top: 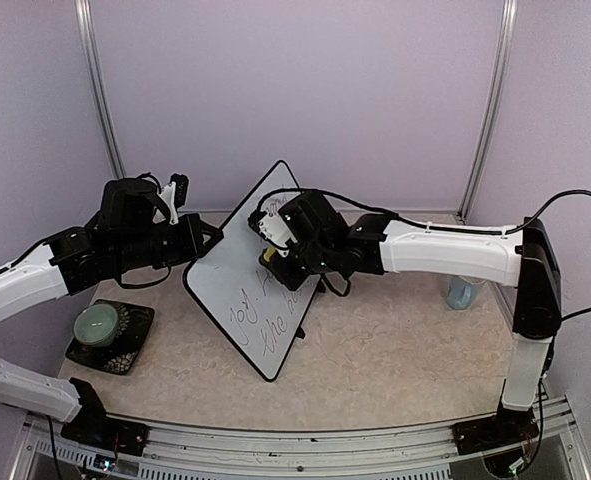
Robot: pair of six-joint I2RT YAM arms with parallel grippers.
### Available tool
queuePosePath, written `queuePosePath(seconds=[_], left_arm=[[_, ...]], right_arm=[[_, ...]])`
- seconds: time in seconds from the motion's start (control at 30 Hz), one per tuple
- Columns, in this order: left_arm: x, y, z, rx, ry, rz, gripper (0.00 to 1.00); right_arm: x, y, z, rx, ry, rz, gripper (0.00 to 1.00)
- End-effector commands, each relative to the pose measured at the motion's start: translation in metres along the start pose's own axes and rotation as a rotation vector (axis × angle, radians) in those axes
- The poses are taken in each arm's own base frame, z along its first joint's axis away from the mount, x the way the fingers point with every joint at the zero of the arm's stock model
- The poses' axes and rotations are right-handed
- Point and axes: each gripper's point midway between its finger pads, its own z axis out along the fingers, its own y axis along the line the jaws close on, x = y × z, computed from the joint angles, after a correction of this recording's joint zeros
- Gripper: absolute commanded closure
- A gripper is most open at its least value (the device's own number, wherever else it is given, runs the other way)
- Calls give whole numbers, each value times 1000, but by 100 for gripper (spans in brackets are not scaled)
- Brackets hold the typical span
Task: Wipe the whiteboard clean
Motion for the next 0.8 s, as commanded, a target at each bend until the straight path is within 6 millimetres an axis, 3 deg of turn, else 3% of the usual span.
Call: queuePosePath(seconds=[0.0,0.23,0.4,0.47,0.77], left_arm=[[17,-12,-3,68,62,4,100],[18,-13,-4,69,61,3,100],[20,-13,-4,69,64,4,100],[20,-12,-4,68,64,6,100],[17,-14,-5,76,57,12,100]], right_arm=[[-33,1,-4,-23,-70,7,100],[-80,-8,-3,15,-141,-17,100],[-89,-12,5,20,-154,-12,100],[-82,-11,8,15,-137,-11,100],[-10,-6,20,-6,-12,11,100]])
